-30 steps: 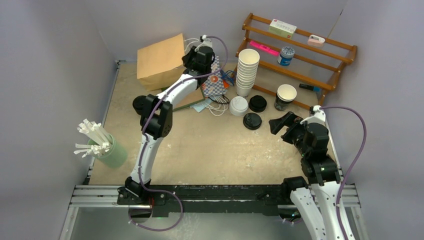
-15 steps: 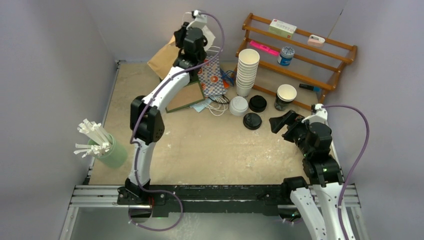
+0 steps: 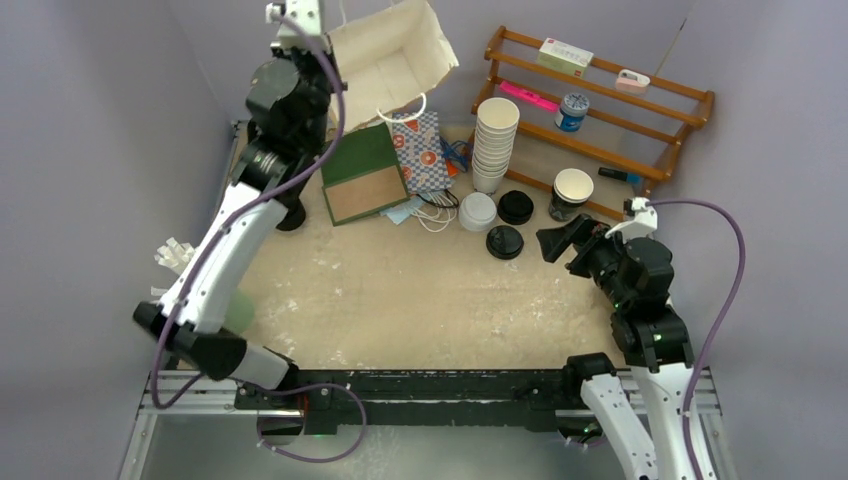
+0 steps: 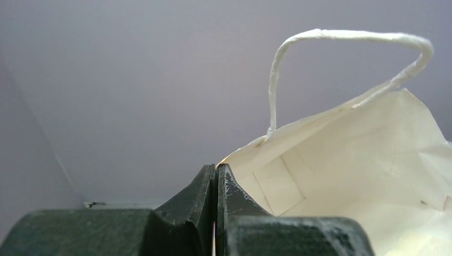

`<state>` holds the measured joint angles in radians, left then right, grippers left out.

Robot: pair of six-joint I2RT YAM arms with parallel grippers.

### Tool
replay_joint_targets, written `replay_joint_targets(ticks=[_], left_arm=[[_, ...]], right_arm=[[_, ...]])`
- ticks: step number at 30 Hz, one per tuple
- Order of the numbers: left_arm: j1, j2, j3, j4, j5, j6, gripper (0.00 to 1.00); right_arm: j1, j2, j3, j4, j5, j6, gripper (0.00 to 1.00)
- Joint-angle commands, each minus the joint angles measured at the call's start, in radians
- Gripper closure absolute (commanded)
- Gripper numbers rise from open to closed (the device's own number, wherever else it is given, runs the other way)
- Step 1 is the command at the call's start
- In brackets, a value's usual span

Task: Pack the takeout coffee

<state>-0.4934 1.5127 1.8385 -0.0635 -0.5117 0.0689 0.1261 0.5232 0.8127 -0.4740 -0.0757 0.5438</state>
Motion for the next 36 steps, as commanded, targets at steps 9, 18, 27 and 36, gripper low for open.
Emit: replay_joint_targets(ticks=[9, 18, 27, 36], left_arm=[[-0.005, -0.467, -0.679, -0.032, 0.533, -0.386, 1.0], [-0.011, -0.64, -1.059, 0.04, 0.698, -0.517, 1.0], [-0.076, -0.678, -1.14, 0.087, 0.749, -0.517, 1.0], [-0.109, -0.661, -1.06, 0.03, 0.763, -0.472, 1.0]], right_arm=[[0.001, 0.053, 0.13, -0.033, -0.094, -0.029, 0.03], [0.001, 0.153, 0.169, -0.027, -0.331, 0.046, 0.05], [0.005, 0.219, 0.158, -0.018, -0.416, -0.025, 0.16], [0.083, 0.357, 0.309, -0.056, -0.336, -0.144, 0.21]])
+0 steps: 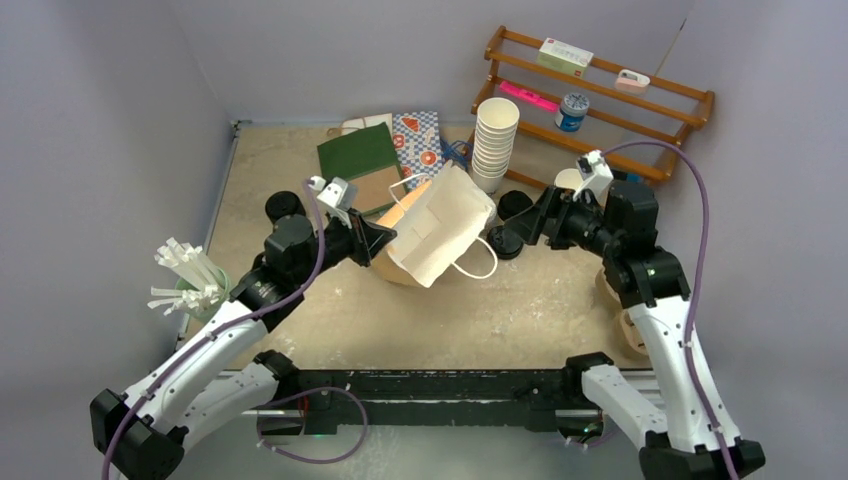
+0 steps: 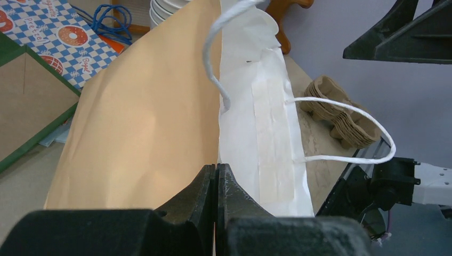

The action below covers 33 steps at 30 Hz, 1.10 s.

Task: Pack the takeout coffee

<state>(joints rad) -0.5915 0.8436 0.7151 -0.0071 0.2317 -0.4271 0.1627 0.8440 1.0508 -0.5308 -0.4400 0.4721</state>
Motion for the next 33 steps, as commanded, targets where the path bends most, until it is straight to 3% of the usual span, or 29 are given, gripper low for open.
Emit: replay_joint_targets(ticks=[1, 11, 19, 25, 29, 31, 33], left_arm=[[-0.013, 0.012, 0.067, -0.03, 0.023, 0.027, 1.0], [-0.028, 0.023, 0.095, -0.074, 0.049, 0.065, 1.0], [-0.028, 0.024, 0.122, -0.136, 0.069, 0.1, 1.0], [-0.029, 0.024, 0.141, -0.18, 0.074, 0.132, 1.0], [-0.03, 0.025, 0.15, -0.191, 0.066, 0.153, 1.0], [-0.028, 0.025, 0.161, -0.198, 0.061, 0.164, 1.0], [-0.029, 0.02, 0.172, -0.203, 0.058, 0.177, 1.0]], right_arm=[[0.07, 0.049, 0.077, 0.007, 0.047, -0.076, 0.22], [0.321, 0.186, 0.087, 0.13, 0.372, -0.106, 0.19], [0.365, 0.264, 0.05, 0.277, 0.511, -0.185, 0.21], [0.372, 0.288, -0.007, 0.396, 0.496, -0.249, 0.38], [0.378, 0.301, -0.018, 0.434, 0.449, -0.26, 0.56], [0.384, 0.294, -0.034, 0.455, 0.432, -0.263, 0.7], [0.389, 0.271, -0.061, 0.486, 0.418, -0.263, 0.92]])
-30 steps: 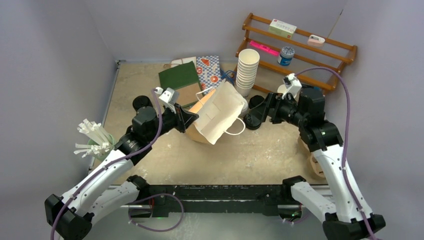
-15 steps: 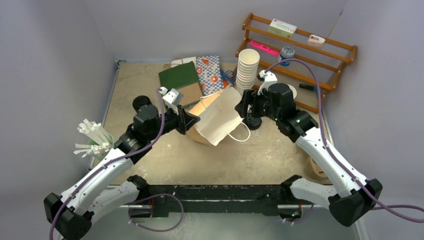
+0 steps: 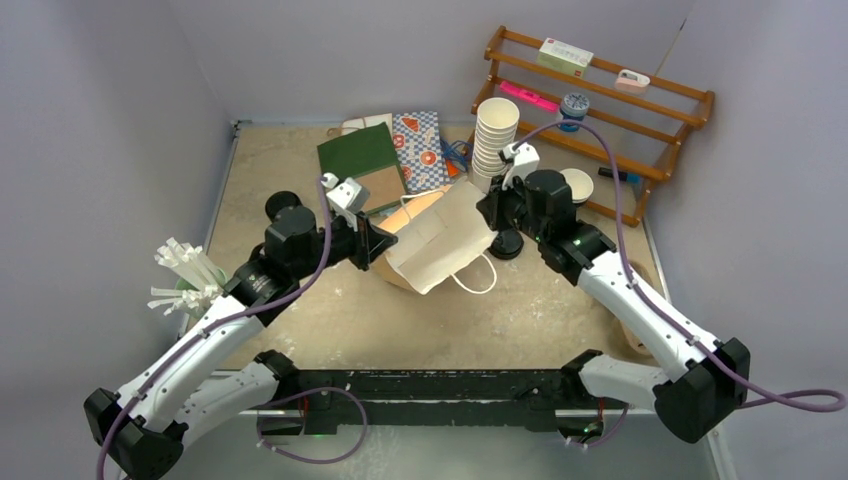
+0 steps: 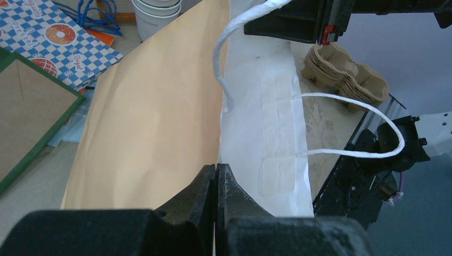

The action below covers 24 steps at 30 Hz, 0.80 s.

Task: Pack the takeout coffee

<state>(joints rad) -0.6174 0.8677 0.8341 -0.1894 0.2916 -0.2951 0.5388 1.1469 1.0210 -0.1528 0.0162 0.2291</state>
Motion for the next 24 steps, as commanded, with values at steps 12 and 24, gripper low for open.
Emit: replay_joint_targets(ticks=[12, 24], left_arm=[[-0.003, -0.032, 0.077, -0.015, 0.075, 0.223, 1.0], [-0.004, -0.072, 0.008, -0.027, 0.039, 0.235, 0.72]], right_arm=[[0.026, -0.317, -0.395, 0.476, -0.089, 0.015, 1.0], [0.033, -0.424, -0.563, 0.482, -0.061, 0.072, 1.0]])
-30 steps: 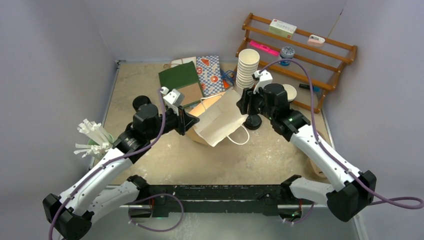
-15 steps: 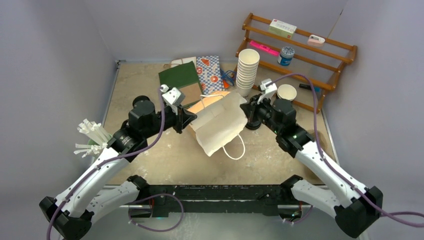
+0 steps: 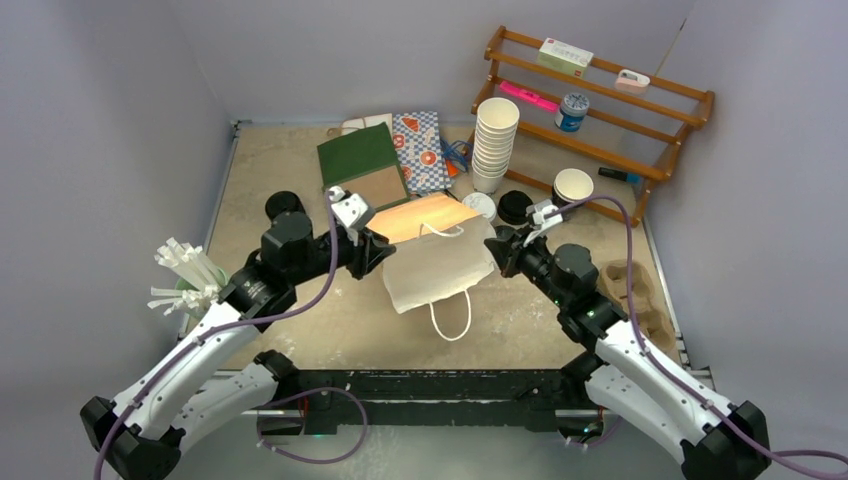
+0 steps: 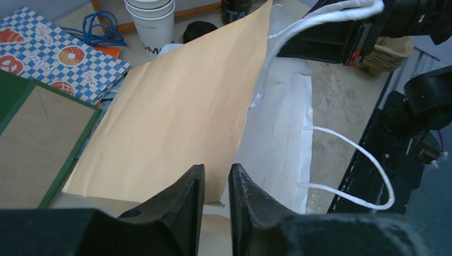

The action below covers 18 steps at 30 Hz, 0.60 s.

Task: Pack the takeout coffee

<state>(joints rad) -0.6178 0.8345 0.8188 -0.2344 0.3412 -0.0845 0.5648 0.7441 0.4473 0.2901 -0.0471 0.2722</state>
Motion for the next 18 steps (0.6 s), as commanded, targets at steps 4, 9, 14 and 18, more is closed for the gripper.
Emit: replay_joint_targets(ticks=[4, 9, 14, 18], left_arm=[[-0.003, -0.036, 0.044, -0.024, -0.017, 0.04, 0.5], [-0.017, -0.015, 0.108, -0.095, -0.031, 0.102, 0.35], [-0.024, 0.006, 0.18, -0.124, -0.05, 0.163, 0.17], [-0.024, 0.052, 0.27, -0.165, -0.061, 0.207, 0.17]], right_arm=[[0.007, -0.012, 0.045, -0.016, 0.006, 0.04, 1.0], [0.006, 0.038, 0.147, -0.117, 0.003, 0.06, 1.0], [0.007, 0.16, 0.316, -0.261, -0.047, 0.088, 1.0], [0.006, 0.238, 0.441, -0.37, -0.066, 0.124, 1.0]])
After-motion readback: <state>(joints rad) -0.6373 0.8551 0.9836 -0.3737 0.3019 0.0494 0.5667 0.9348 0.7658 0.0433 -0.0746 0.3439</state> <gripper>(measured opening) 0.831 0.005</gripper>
